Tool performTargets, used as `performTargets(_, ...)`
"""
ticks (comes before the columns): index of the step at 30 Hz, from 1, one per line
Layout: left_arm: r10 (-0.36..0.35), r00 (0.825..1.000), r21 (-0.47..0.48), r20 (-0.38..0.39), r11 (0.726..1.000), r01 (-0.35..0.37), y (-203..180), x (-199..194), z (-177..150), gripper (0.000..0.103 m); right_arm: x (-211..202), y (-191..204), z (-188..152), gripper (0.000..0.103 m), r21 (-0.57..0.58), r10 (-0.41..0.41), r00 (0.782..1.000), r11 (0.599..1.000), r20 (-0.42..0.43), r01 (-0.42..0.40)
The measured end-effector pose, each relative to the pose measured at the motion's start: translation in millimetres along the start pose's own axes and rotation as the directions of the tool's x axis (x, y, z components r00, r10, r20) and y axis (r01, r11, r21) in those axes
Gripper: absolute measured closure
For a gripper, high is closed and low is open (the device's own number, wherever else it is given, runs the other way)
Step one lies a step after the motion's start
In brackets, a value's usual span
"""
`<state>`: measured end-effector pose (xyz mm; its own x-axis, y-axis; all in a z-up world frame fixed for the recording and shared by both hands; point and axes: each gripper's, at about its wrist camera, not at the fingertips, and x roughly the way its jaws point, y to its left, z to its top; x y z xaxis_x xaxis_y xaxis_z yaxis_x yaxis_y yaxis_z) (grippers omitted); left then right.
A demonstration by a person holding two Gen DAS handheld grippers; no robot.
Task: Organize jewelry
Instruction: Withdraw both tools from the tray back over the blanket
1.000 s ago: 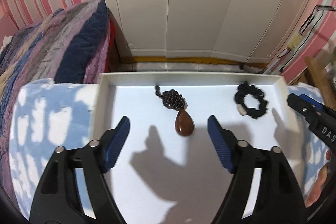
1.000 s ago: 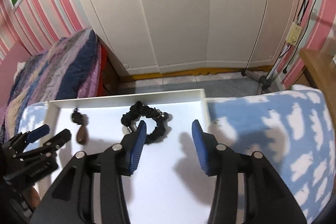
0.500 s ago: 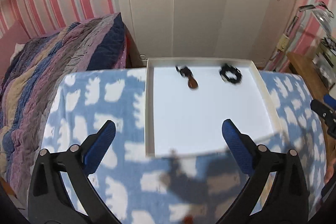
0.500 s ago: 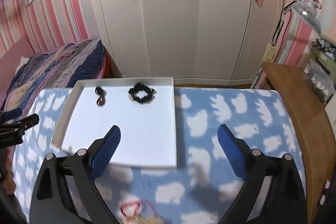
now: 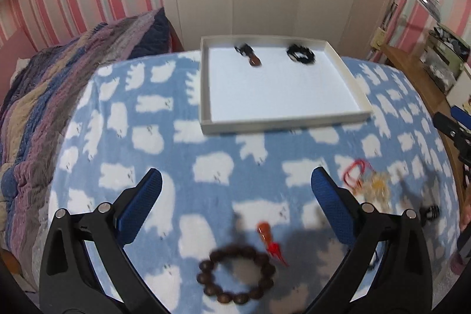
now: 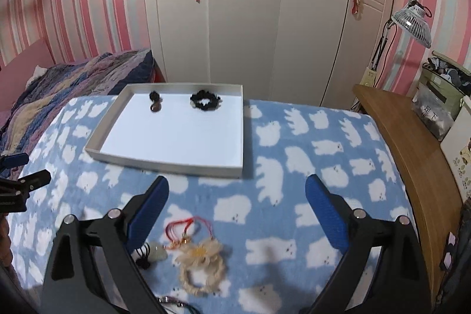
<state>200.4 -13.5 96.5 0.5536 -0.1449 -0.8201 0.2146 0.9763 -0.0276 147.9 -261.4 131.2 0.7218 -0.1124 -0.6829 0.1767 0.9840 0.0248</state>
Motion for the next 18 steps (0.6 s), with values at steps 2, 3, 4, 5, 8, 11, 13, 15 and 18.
performTargets(2,-0.004,1.0,0.008,-0.003,1.0,0.004,-2,-1,-9,0.003,0,2,-9,0.009,-0.007,-0.011,1.0,1.0,-0.007,0.011)
performTargets(3,-0.002,1.0,0.006,-0.003,1.0,0.002,-3,-1,-14,0.003,0,3,-14,0.009,-0.013,-0.015,1.0,1.0,-0.015,0.015)
performTargets(4,-0.002,1.0,0.006,-0.006,1.0,0.002,-3,-1,-18,0.003,1,3,-18,0.009,-0.016,-0.014,1.0,1.0,-0.022,0.014)
performTargets(5,-0.009,1.0,0.004,-0.01,1.0,0.009,-4,0,-22,0.003,1,2,-23,0.009,-0.015,-0.014,1.0,1.0,-0.028,0.014)
performTargets(8,-0.049,0.998,-0.017,-0.033,0.999,0.049,-7,4,-31,0.003,-1,-2,-30,0.009,-0.005,-0.023,0.999,1.0,-0.038,0.023)
performTargets(11,-0.064,0.997,-0.01,-0.041,0.998,0.063,-14,6,-40,0.003,-4,-4,-39,0.009,0.007,-0.019,0.999,1.0,-0.035,0.02)
performTargets(13,-0.078,0.996,-0.004,-0.047,0.997,0.078,-18,9,-45,0.003,-1,-4,-45,0.009,0.007,-0.016,0.999,1.0,-0.042,0.016)
performTargets(15,-0.097,0.993,0.0,-0.06,0.995,0.097,-21,12,-49,0.003,3,-5,-51,0.009,0.007,-0.023,0.998,1.0,-0.051,0.024)
performTargets(18,-0.101,0.993,0.005,-0.068,0.995,0.102,-24,16,-51,0.003,11,-7,-56,0.009,0.015,-0.024,0.997,1.0,-0.069,0.025)
